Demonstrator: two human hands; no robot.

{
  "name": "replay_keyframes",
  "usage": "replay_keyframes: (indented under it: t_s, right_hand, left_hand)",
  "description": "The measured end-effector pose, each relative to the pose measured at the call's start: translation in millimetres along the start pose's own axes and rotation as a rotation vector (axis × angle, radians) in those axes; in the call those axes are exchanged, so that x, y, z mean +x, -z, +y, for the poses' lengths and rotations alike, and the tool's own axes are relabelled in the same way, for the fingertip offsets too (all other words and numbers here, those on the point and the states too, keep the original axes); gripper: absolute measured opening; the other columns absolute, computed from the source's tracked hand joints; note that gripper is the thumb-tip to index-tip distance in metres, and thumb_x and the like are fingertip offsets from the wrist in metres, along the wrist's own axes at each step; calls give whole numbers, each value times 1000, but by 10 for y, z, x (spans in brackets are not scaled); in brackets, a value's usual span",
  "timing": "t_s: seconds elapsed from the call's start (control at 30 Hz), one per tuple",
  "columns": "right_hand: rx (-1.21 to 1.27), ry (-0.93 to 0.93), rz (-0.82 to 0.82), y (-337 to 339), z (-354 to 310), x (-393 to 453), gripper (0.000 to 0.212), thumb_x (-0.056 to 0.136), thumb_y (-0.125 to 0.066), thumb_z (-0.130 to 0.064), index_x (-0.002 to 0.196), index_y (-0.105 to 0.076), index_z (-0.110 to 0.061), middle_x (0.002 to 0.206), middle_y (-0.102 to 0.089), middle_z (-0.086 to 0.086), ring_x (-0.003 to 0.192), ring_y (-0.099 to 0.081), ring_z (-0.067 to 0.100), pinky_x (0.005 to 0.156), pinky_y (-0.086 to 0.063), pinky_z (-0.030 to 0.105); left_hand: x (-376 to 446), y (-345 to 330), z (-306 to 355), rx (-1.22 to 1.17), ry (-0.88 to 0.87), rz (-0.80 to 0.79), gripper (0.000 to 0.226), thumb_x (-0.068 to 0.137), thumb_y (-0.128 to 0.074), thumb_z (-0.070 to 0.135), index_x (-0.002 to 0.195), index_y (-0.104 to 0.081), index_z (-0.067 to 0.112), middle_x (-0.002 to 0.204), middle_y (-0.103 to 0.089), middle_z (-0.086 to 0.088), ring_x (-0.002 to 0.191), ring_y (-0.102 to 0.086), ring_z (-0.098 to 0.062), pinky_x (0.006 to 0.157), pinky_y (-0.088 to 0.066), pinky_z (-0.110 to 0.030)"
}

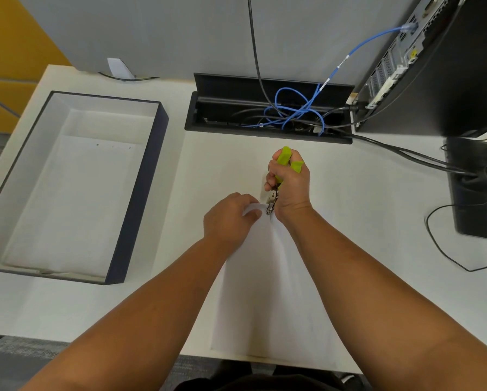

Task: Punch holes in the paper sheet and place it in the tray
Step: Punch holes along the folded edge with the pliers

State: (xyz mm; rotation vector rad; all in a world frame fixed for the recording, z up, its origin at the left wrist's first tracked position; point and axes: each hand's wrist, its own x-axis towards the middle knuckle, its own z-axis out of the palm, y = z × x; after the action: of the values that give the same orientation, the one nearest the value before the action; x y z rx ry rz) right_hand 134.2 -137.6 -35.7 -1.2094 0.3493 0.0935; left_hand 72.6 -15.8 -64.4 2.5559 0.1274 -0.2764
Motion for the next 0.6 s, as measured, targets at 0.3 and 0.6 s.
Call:
replay_keyframes:
  t_s: [0.3,0.6]
  right_hand:
    - [-16,2,18,-6,15,1,15,73,-55,0,77,-55,-15,63,-46,3,50,-38,17,45,-34,25]
    - [-48,29,9,-34,25,-17,18,82,-52,5,79,-52,-12,63,-43,4,49,-36,15,43,-29,21]
  left_hand:
    - [48,-33,-7,21,21,-27,18,88,-52,49,99,-63,41,90,-58,15,79,-53,-10,68,-49,-29]
    - [75,-81,-3,-18,63,-30,24,90,-50,55,101,-68,43,94,-61,13,78,-52,-9,72,-52,-30]
